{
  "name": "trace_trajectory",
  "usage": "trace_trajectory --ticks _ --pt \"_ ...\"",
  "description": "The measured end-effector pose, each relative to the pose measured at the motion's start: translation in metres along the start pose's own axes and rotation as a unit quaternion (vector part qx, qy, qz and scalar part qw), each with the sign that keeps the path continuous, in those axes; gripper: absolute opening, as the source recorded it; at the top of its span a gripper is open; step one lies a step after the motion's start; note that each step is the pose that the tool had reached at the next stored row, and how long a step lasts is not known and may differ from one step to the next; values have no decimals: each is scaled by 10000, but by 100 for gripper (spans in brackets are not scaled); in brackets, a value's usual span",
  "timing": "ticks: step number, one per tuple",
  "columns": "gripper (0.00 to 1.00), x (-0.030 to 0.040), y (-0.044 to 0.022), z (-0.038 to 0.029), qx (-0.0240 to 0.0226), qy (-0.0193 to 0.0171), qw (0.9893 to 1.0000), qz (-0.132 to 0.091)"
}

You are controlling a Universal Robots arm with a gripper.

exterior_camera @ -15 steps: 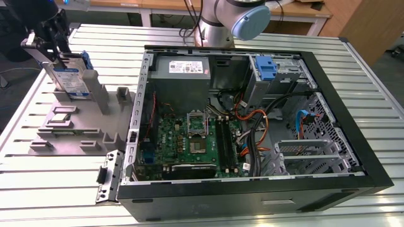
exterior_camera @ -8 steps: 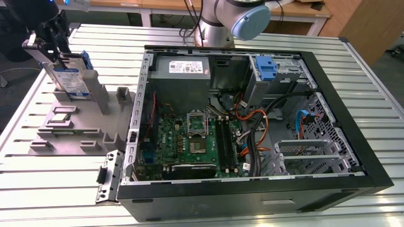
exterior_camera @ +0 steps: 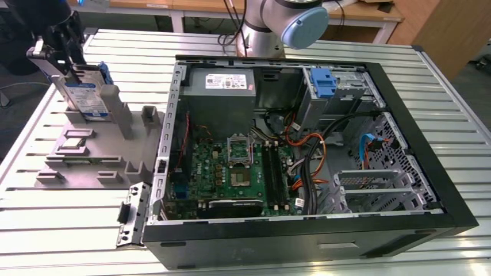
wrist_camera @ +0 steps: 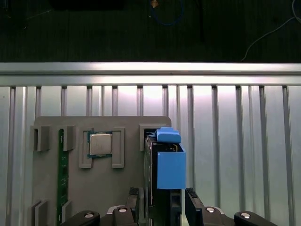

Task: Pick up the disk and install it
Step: 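Pick up the disk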

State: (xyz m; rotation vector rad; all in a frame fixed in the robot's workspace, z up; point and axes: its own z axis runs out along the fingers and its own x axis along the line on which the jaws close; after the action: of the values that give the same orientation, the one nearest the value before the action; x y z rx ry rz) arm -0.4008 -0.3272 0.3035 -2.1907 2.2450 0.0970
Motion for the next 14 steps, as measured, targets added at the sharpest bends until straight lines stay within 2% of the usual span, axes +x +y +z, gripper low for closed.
trace_trajectory --ticks 6,10,14 --pt "51 0 -3 -2 -1 0 10000 -10" --pt "51 0 -8 0 -6 5 9999 -117" --pt "51 -2 -32 0 -6 6 9999 -135"
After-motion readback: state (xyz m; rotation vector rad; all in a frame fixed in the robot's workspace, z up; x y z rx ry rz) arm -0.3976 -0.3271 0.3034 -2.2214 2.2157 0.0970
